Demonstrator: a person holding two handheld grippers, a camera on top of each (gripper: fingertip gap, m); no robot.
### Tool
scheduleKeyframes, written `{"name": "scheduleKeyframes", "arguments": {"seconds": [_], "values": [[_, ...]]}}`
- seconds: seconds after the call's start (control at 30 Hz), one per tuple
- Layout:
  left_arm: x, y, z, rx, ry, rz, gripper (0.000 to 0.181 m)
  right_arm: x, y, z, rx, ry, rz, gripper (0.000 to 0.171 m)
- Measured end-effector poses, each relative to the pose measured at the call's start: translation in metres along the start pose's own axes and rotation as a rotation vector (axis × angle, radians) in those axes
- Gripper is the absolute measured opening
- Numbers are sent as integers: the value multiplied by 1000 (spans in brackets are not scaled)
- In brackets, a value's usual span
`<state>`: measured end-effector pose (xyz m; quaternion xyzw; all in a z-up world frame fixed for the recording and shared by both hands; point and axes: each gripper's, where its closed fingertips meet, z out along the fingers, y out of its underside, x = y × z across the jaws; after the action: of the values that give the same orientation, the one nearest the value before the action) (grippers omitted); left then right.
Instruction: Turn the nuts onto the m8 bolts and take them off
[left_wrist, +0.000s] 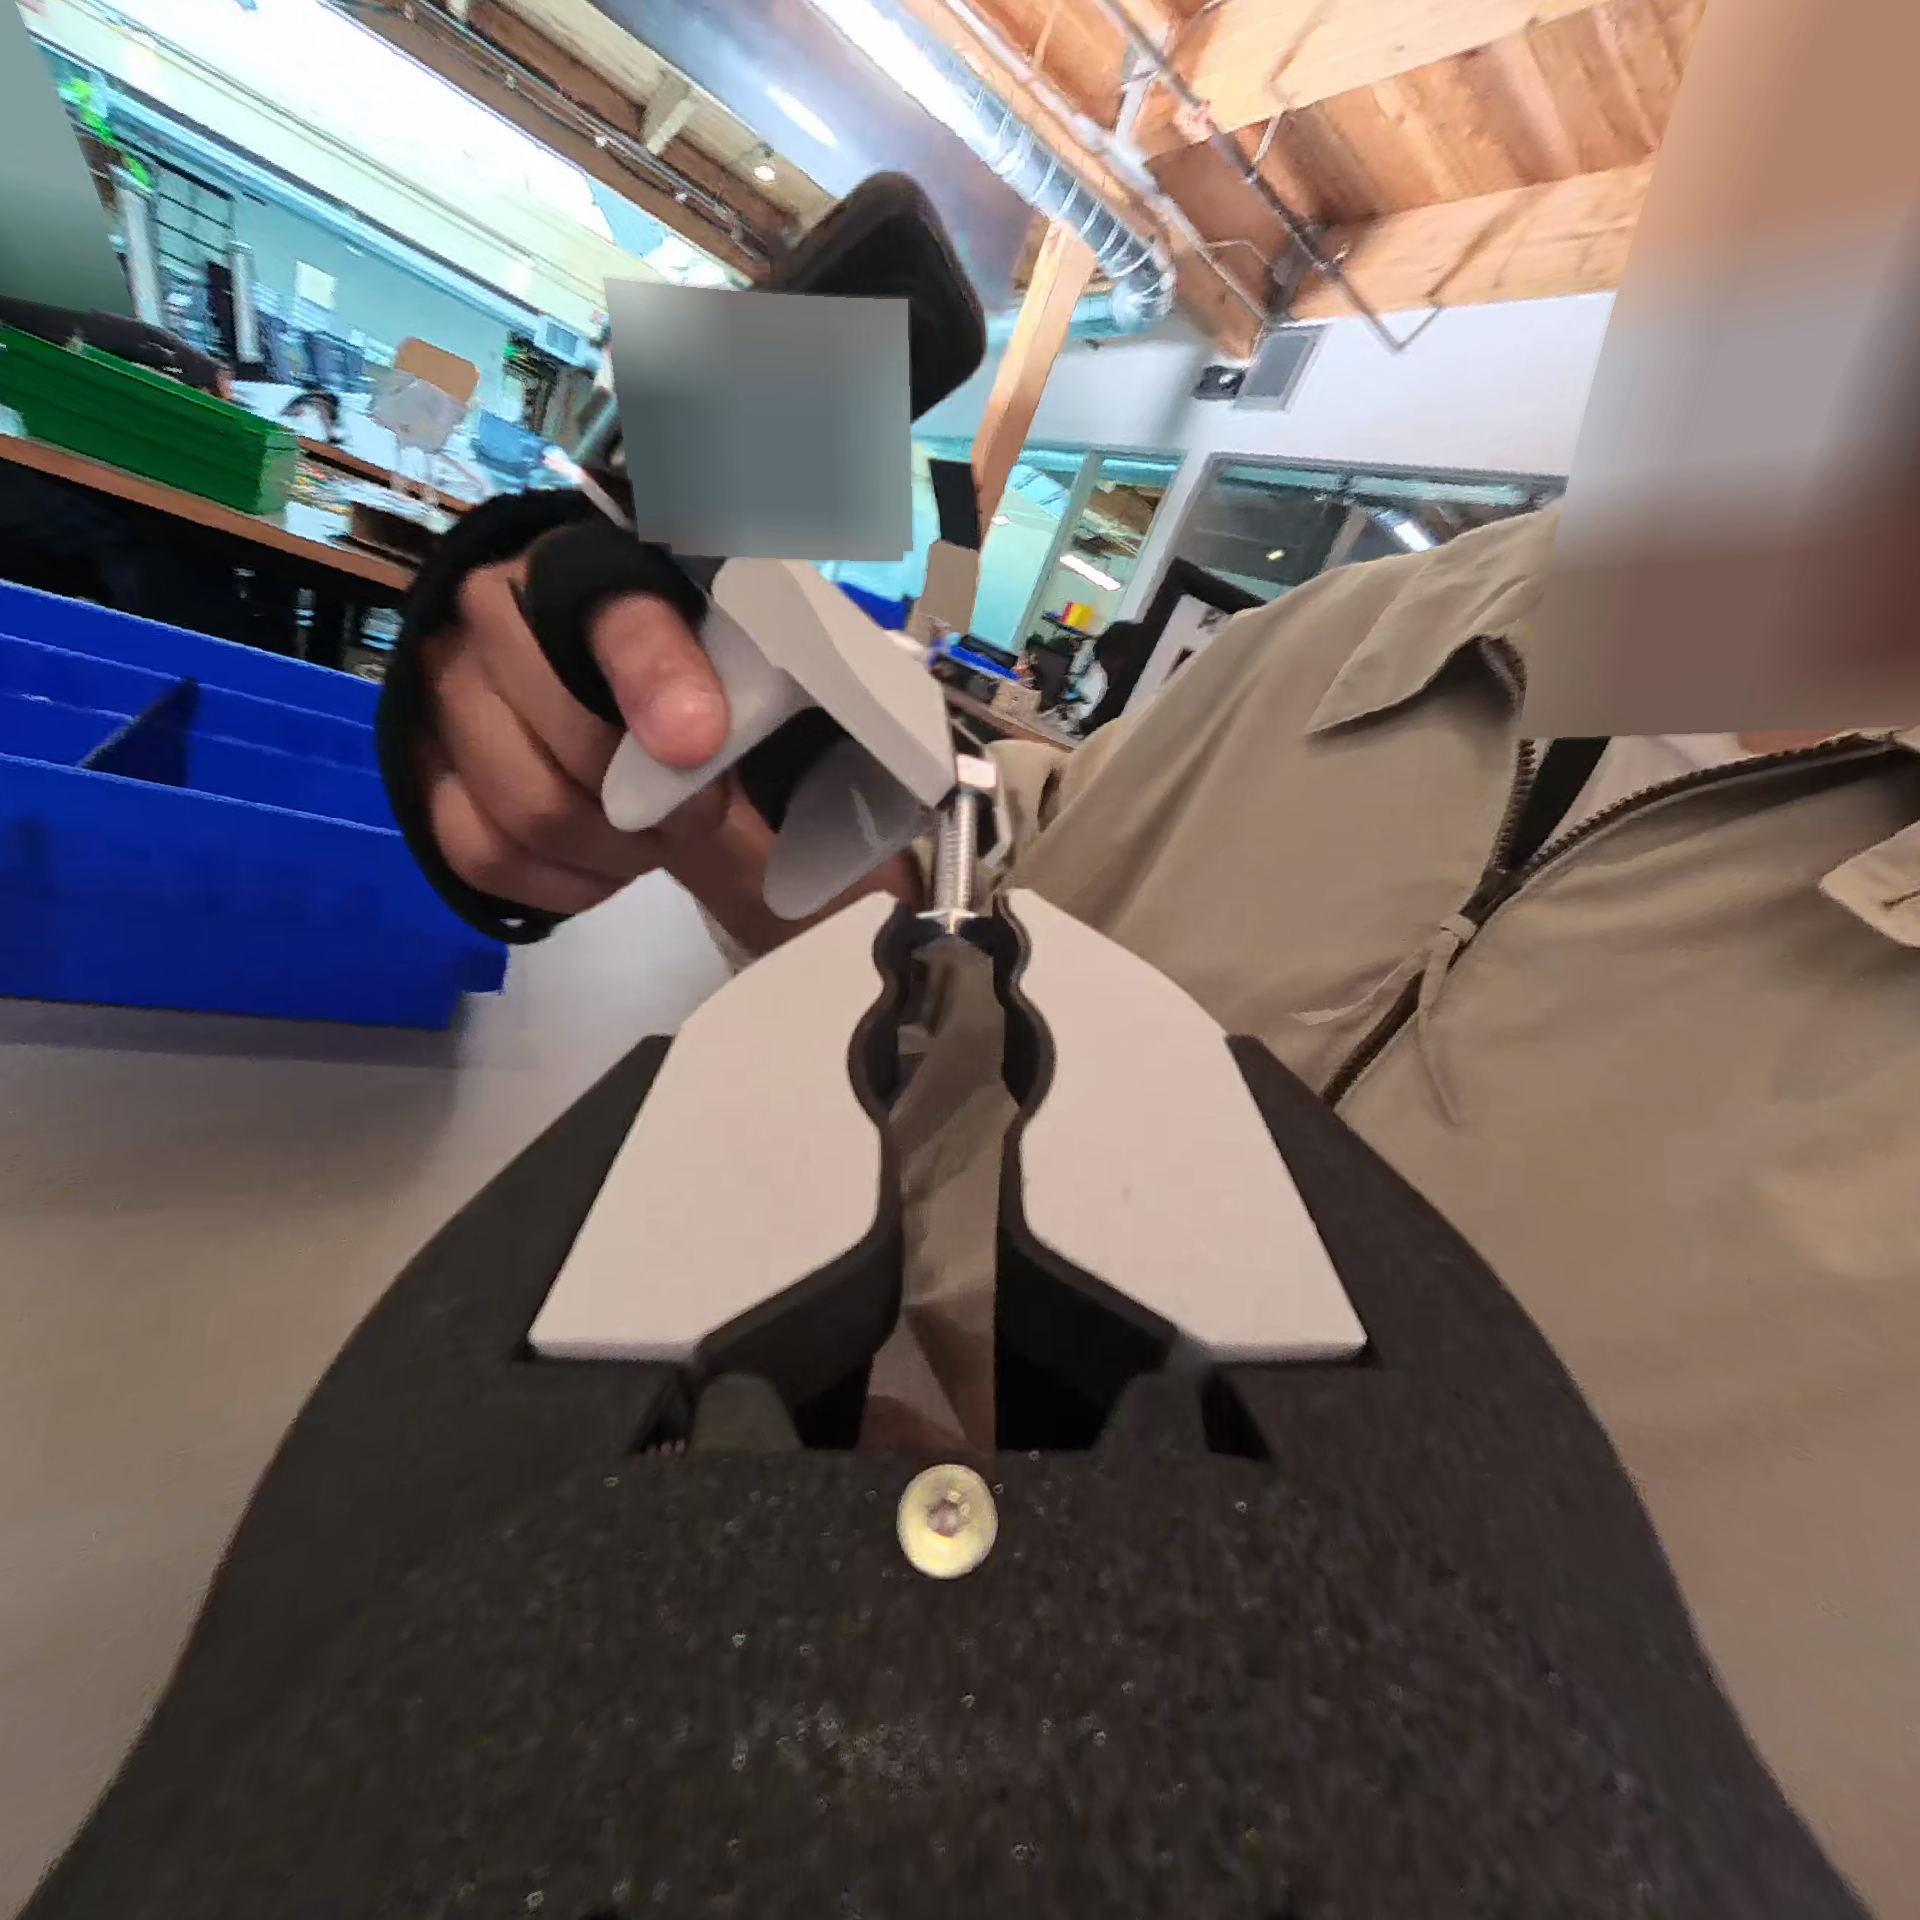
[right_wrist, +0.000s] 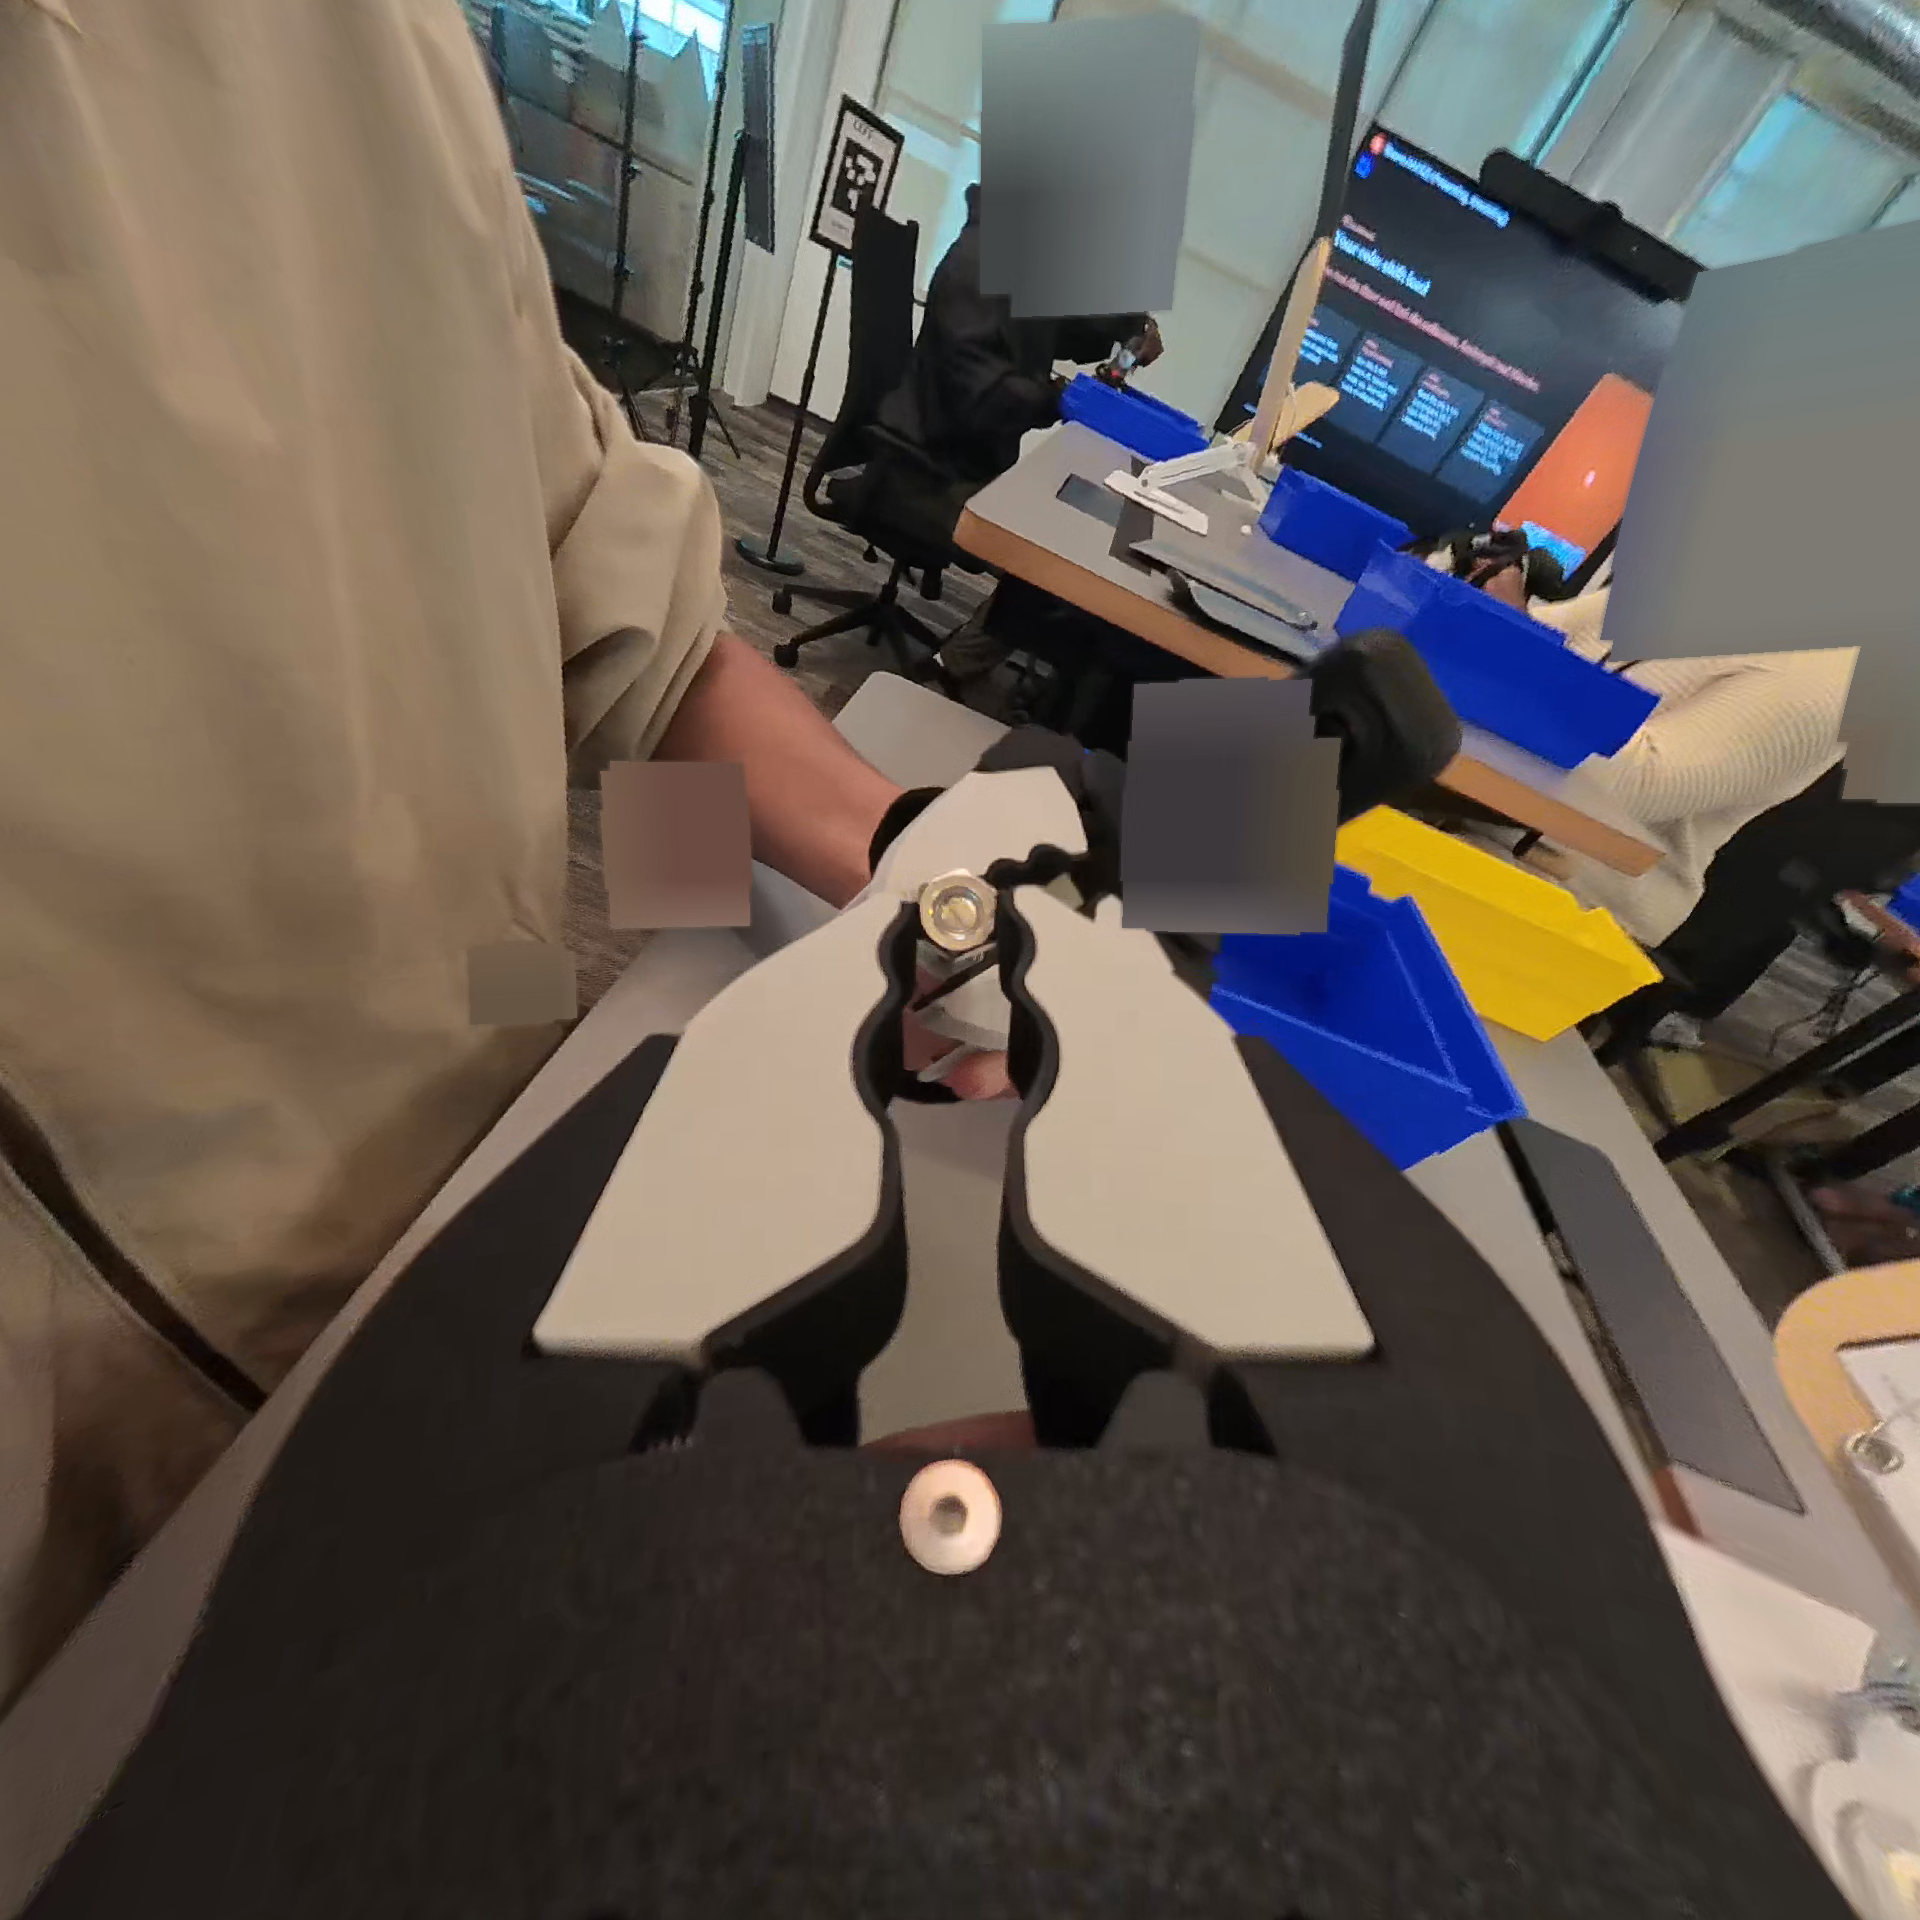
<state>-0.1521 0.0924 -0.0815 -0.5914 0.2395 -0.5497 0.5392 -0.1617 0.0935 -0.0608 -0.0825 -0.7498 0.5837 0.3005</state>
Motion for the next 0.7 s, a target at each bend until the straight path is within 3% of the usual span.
{"name": "scheduleKeyframes", "arguments": {"seconds": [0.07,0.13,0.2,0.47,0.6,0.7], "values": [[-9,-1,-1,-7,-78,37,14,6,5,-3,-7,51,39,17],[-15,-4,-5,0,-123,63,14,11,8,-4,-1,96,97,41],[-26,-6,-10,-4,-209,111,15,16,12,-6,10,161,168,53],[-70,-12,-33,-88,-657,422,15,51,51,-27,163,633,708,43],[-79,-6,-37,-142,-757,497,15,47,56,-21,221,667,824,44],[-82,5,-36,-209,-774,529,15,45,54,-15,237,666,854,33]]}}
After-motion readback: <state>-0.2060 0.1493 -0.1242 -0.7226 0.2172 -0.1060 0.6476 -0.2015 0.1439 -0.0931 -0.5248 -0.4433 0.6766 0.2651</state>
